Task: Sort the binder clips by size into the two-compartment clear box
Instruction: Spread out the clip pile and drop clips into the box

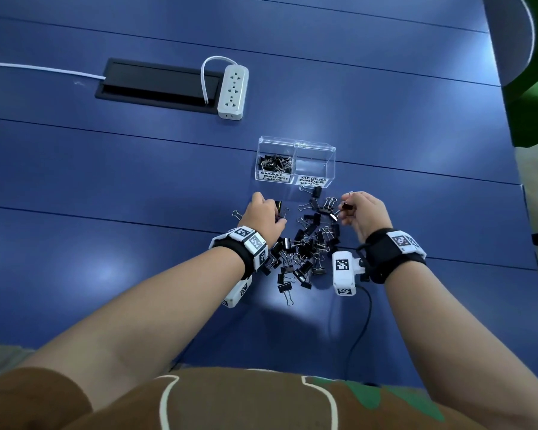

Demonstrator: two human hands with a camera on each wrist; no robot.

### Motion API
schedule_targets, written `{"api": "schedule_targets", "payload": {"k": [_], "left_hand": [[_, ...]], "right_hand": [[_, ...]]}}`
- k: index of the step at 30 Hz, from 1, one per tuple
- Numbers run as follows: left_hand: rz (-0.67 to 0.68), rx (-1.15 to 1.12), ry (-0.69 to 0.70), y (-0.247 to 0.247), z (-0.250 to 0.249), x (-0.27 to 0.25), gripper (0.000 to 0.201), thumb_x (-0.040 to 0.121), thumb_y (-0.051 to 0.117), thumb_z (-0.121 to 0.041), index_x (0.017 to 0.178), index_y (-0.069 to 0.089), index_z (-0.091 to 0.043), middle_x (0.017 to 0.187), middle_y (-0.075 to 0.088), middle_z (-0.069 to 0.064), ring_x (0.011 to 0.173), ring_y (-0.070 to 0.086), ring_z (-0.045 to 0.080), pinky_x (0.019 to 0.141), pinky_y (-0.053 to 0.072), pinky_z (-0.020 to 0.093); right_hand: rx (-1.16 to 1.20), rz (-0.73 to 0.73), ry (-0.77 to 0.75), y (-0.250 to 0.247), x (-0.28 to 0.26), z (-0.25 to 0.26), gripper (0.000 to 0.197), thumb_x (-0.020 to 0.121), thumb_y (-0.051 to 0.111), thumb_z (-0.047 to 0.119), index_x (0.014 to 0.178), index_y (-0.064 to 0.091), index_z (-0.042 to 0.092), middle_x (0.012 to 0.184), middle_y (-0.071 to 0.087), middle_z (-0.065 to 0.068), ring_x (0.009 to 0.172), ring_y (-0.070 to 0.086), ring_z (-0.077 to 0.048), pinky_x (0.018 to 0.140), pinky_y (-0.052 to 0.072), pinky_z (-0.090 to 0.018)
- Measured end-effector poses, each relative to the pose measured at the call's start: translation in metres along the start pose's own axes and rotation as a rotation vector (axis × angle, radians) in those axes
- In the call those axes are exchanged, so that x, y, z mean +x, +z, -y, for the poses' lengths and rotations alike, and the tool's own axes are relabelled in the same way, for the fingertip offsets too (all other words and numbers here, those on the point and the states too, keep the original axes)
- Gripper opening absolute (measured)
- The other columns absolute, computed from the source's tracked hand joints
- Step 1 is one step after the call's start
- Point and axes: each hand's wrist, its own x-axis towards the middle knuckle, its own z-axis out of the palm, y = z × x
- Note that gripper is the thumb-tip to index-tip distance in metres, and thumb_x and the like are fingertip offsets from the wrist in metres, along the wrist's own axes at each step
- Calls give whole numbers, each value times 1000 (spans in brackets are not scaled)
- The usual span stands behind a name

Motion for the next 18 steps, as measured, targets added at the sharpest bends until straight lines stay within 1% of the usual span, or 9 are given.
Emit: {"api": "schedule_targets", "payload": {"k": [2,3,6,8,10,12,14,16,18], "left_hand": [[5,43,-4,1,-2,1,34,88,63,-34,102,57,-3,115,45,13,101,53,29,91,50,42],[-1,56,1,1,-2,2,36,88,63,-35,103,56,-3,115,45,14,102,53,29,92,50,43],[4,88,28,1,-4,3,34,89,60,-31,104,56,-1,115,45,15,105,51,31,92,49,43],[16,100,41,0,-5,3,30,89,58,-27,104,55,-1,114,45,15,105,51,32,91,49,44],[18,103,41,-1,-5,3,27,88,58,-24,103,55,-1,113,46,15,104,51,32,90,50,45],[18,94,39,0,-4,3,24,86,58,-22,101,55,-3,113,46,14,104,51,31,90,49,45],[20,70,42,0,-3,3,21,85,60,-19,99,55,-4,111,47,13,102,51,31,89,49,44],[24,46,52,0,-2,2,16,83,60,-15,95,54,-6,109,48,12,98,52,30,87,49,41],[38,21,60,0,-1,1,11,83,58,-10,92,54,-7,106,50,11,94,53,29,85,48,38]], "right_hand": [[-64,3,8,-1,2,-3,17,85,48,8,69,52,12,64,53,-5,54,47,-17,43,40,-23],[-164,15,-16,1,3,-5,17,86,52,13,68,52,13,65,53,-3,55,47,-17,46,42,-25],[-640,58,-171,13,1,-8,16,84,60,22,72,57,12,67,55,3,64,53,-17,62,49,-30],[-918,94,-242,24,-2,-8,10,85,58,20,84,63,11,77,60,3,79,58,-19,73,48,-30],[-1101,138,-282,32,-6,-10,13,86,54,19,93,62,12,96,62,-3,90,59,-24,80,50,-33],[-1210,165,-300,39,-10,-13,19,88,53,24,103,58,13,110,59,-8,98,58,-27,85,51,-38],[-1266,177,-294,44,-11,-17,28,89,53,27,112,54,12,116,56,-10,105,56,-29,88,50,-40],[-1285,182,-305,48,-13,-19,27,90,52,26,112,53,10,117,56,-11,106,56,-30,88,50,-41],[-1290,193,-323,52,-14,-19,22,89,50,21,106,54,7,114,56,-13,102,56,-31,85,50,-42]]}}
